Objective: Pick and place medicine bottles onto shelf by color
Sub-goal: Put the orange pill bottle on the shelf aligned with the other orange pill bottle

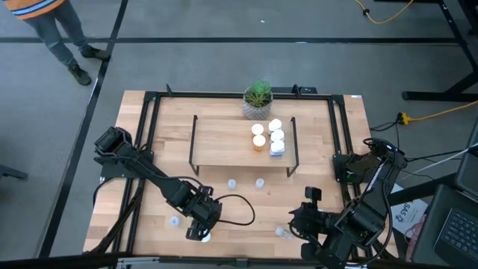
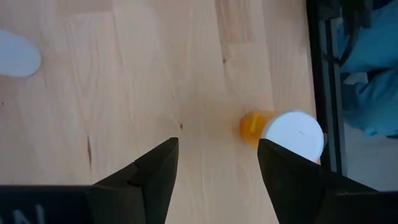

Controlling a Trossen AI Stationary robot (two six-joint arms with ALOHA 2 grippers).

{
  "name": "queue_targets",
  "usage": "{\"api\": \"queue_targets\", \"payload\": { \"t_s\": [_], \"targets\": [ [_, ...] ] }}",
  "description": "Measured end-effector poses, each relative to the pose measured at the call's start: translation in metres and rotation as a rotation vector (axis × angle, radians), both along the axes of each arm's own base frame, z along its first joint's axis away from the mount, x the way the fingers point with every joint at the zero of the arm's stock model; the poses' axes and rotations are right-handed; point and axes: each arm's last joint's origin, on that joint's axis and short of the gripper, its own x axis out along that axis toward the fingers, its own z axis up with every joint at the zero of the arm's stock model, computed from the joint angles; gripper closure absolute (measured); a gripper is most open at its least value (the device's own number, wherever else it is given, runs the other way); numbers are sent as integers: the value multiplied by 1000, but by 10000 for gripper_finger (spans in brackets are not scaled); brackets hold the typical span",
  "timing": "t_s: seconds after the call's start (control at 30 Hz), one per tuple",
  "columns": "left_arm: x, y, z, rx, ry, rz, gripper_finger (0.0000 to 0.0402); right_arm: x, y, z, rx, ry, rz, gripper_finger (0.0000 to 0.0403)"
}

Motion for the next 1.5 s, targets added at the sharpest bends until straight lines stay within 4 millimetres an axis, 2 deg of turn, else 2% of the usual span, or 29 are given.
{"api": "queue_targets", "payload": {
  "t_s": [0.17, 0.3, 0.47, 0.63, 0.93, 1.17, 1.33, 1.5],
  "targets": [
    [-3, 1, 4, -126, 100, 26, 186, 0, 0, 0, 0, 0, 1, 266],
    [-9, -9, 19, -112, 107, 61, 189, 0, 0, 0, 1, 0, 1, 266],
    [-23, -35, 48, -40, -5, 72, 190, 0, 0, 0, 1, -1, 1, 266],
    [-38, -60, 62, -7, -121, 56, 190, 0, 0, 0, 4, -4, 1, 266],
    [-46, -68, 61, -4, -127, 36, 190, 1, 1, 1, 14, -11, 0, 266],
    [-41, -64, 60, -26, -125, 169, 177, 1, 1, 1, 17, -13, -1, 266],
    [-39, -68, 49, 2, -95, 162, 159, 1, 1, 1, 18, -14, -1, 266],
    [-30, -73, 28, 53, -58, 156, 151, 1, 1, 1, 18, -15, 0, 266]
  ]
}}
